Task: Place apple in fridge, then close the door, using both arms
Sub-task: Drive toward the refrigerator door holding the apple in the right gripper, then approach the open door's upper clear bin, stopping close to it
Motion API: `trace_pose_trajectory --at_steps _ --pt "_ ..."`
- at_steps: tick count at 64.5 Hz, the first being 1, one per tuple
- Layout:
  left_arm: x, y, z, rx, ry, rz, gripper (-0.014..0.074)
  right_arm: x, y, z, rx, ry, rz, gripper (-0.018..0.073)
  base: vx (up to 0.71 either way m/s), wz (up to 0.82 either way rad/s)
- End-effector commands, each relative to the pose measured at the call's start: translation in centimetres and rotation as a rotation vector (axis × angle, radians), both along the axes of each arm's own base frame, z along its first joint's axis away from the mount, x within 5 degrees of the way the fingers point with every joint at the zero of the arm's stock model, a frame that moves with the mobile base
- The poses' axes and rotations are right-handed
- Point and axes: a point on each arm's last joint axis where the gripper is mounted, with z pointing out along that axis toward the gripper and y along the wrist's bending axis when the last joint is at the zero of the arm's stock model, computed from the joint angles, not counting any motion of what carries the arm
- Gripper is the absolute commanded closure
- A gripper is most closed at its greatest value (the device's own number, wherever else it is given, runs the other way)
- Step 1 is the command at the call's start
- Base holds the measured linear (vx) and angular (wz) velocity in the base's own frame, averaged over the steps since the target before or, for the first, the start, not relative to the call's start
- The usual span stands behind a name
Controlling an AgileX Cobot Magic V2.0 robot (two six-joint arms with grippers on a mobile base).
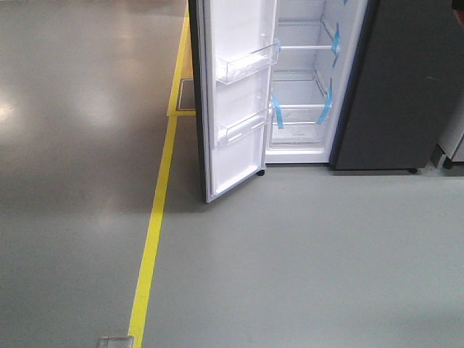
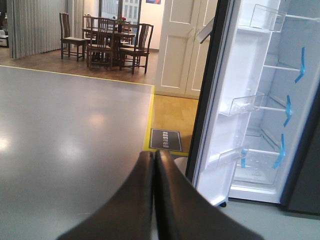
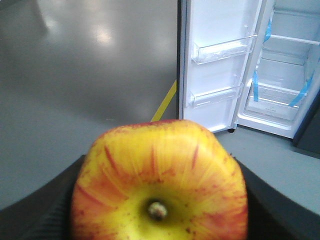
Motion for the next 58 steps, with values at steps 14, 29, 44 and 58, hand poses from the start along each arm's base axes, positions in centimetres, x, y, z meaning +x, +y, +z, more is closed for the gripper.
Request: trace_pose_trajectory --at_steps 14,29,44,58 --pt "0.00 -0.05 -0.20 0.000 -0.059 -0.008 0.0603 -0.79 0.10 1.81 0.025 -0.113 -0.017 0.0547 0.21 0.05" --pt "0.00 -0.05 -0.20 0.000 -0.059 -0.008 0.0603 -0.78 0.09 1.83 0.025 -0.115 -0.018 0.0547 0.20 0.03" --pt "0.00 -0.05 -0.20 0.000 -0.059 -0.008 0.0603 -0.78 0.09 1.83 0.025 -0.115 -0.018 0.0547 0.19 0.00" --pt "0.00 -0.05 -0.20 0.000 -0.059 -0.008 0.0603 -0.79 0.10 1.82 0.025 -0.114 -0.017 0.0547 0.17 -0.02"
